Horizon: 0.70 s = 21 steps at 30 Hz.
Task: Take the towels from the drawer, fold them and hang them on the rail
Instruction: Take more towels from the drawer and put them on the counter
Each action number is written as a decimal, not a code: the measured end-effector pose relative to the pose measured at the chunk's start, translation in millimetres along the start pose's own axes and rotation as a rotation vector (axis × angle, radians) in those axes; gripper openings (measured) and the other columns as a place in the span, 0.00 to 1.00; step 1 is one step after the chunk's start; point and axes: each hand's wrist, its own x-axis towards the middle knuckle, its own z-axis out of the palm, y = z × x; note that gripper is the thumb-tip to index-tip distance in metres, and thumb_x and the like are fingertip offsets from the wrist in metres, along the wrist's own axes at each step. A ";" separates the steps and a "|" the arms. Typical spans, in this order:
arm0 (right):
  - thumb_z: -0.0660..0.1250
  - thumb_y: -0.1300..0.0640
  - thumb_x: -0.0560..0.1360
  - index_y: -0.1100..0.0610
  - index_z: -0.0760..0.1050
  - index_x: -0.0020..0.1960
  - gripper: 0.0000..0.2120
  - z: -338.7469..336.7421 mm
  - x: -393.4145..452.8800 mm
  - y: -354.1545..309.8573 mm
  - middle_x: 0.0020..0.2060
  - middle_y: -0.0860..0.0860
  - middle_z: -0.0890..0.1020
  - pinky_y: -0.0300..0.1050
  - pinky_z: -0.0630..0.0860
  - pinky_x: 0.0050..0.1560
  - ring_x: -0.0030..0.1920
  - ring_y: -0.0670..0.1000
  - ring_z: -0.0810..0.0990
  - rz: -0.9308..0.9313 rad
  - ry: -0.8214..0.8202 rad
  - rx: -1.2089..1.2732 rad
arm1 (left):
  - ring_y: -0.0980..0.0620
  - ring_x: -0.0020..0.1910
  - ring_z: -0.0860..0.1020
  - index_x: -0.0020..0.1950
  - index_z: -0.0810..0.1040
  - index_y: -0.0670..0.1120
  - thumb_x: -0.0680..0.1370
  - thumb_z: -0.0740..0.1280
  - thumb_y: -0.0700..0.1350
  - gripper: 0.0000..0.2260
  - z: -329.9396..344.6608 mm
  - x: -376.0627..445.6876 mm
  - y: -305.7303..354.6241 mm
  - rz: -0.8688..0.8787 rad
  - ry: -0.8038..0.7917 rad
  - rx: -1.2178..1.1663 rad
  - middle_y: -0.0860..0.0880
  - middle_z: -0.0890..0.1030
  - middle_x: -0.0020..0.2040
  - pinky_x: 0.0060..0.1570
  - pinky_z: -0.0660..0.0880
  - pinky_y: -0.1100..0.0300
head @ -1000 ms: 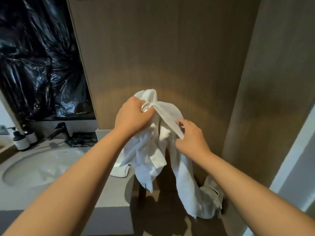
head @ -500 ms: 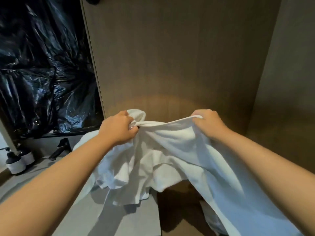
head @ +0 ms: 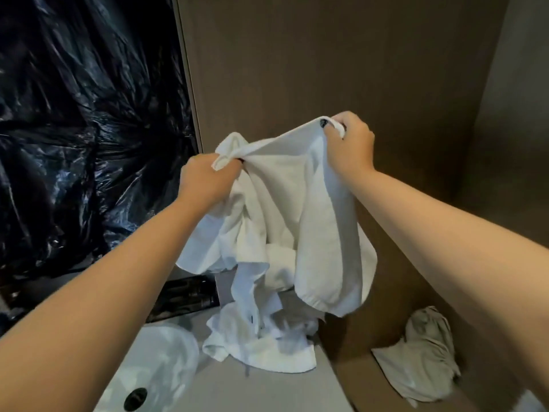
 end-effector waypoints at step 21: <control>0.56 0.65 0.80 0.55 0.73 0.68 0.19 169.5 -164.0 153.9 0.57 0.54 0.79 0.45 0.72 0.51 0.60 0.57 0.77 0.787 -0.164 0.027 | 0.51 0.32 0.77 0.41 0.80 0.41 0.67 0.79 0.54 0.18 -31.9 -44.1 -186.0 -0.343 0.064 -0.063 0.49 0.80 0.33 0.33 0.74 0.53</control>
